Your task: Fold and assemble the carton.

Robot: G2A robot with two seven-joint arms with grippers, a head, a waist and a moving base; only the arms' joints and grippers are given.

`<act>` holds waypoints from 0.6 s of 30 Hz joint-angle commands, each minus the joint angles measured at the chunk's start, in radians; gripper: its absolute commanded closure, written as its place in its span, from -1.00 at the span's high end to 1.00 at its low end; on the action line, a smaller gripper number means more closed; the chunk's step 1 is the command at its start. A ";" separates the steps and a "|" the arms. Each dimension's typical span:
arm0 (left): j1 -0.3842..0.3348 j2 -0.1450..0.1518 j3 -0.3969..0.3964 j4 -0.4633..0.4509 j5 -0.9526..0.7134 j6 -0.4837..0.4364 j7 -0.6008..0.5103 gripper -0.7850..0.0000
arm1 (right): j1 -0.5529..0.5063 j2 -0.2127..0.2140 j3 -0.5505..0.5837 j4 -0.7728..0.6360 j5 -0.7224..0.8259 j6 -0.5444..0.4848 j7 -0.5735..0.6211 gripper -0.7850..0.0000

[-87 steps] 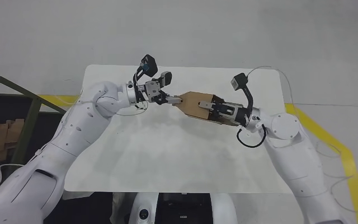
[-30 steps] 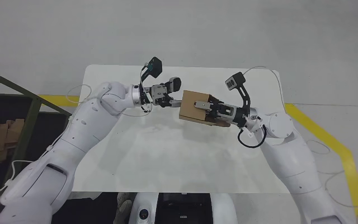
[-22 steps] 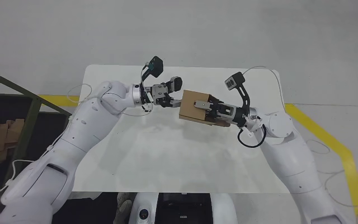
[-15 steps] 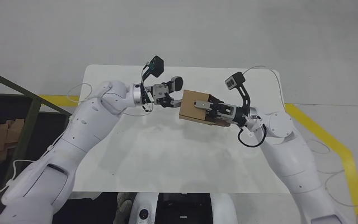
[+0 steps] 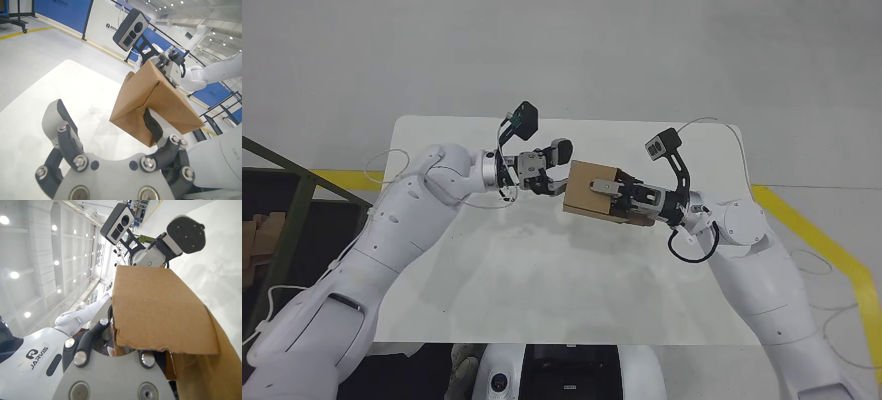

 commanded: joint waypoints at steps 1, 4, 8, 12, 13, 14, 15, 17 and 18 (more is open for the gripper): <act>0.001 -0.001 -0.001 0.001 -0.002 -0.002 -0.001 1.00 | -0.001 0.000 0.000 0.001 0.002 -0.002 0.000 -1.00; 0.003 -0.002 -0.002 0.008 -0.009 -0.002 -0.002 1.00 | -0.001 -0.001 0.002 0.006 0.014 -0.006 0.007 -1.00; 0.006 -0.004 -0.001 0.021 -0.026 -0.007 -0.007 1.00 | -0.001 -0.003 -0.001 0.018 0.044 -0.024 0.026 -1.00; 0.009 -0.005 0.003 0.033 -0.063 -0.012 -0.026 1.00 | 0.008 -0.005 -0.007 0.043 0.079 -0.041 0.063 -1.00; 0.009 -0.004 0.003 0.036 -0.073 -0.012 -0.032 1.00 | 0.012 -0.006 -0.010 0.050 0.088 -0.044 0.075 -1.00; 0.009 -0.004 0.003 0.039 -0.082 -0.012 -0.038 1.00 | 0.016 -0.007 -0.013 0.057 0.100 -0.048 0.089 -1.00; 0.009 -0.003 0.002 0.042 -0.091 -0.012 -0.043 1.00 | 0.020 -0.008 -0.016 0.066 0.111 -0.053 0.102 -1.00; 0.010 -0.002 0.001 0.046 -0.106 -0.012 -0.053 1.00 | 0.029 -0.011 -0.024 0.084 0.135 -0.061 0.131 -1.00; 0.011 -0.002 0.001 0.048 -0.114 -0.012 -0.056 1.00 | 0.034 -0.013 -0.028 0.094 0.145 -0.065 0.143 -1.00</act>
